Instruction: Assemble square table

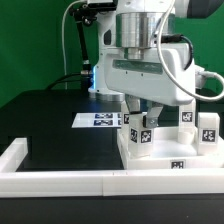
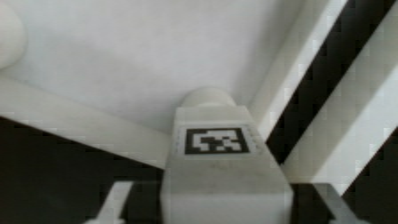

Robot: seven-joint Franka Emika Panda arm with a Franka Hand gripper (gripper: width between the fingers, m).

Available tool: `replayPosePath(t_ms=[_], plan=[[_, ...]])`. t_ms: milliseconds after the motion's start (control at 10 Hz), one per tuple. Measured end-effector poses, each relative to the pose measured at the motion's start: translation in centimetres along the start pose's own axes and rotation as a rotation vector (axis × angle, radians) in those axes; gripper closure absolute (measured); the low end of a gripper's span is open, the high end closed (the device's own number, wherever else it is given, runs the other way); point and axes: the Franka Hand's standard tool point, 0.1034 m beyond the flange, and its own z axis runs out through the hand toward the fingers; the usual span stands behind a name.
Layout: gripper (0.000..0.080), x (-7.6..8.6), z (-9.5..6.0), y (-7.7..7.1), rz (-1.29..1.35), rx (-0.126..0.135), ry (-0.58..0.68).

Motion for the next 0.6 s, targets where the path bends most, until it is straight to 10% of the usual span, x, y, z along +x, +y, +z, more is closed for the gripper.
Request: replayPosePath(t_ms=[100, 400, 600], plan=[[0.0506, -0.1, 0.04, -0.02, 0.035, 0.001, -0.003], [0.0184, -0.2, 0.06, -0.07, -0.065, 0.002, -0.004], [0.0156, -0.65, 0.04, -0.33, -0.228, 0.005, -0.003]])
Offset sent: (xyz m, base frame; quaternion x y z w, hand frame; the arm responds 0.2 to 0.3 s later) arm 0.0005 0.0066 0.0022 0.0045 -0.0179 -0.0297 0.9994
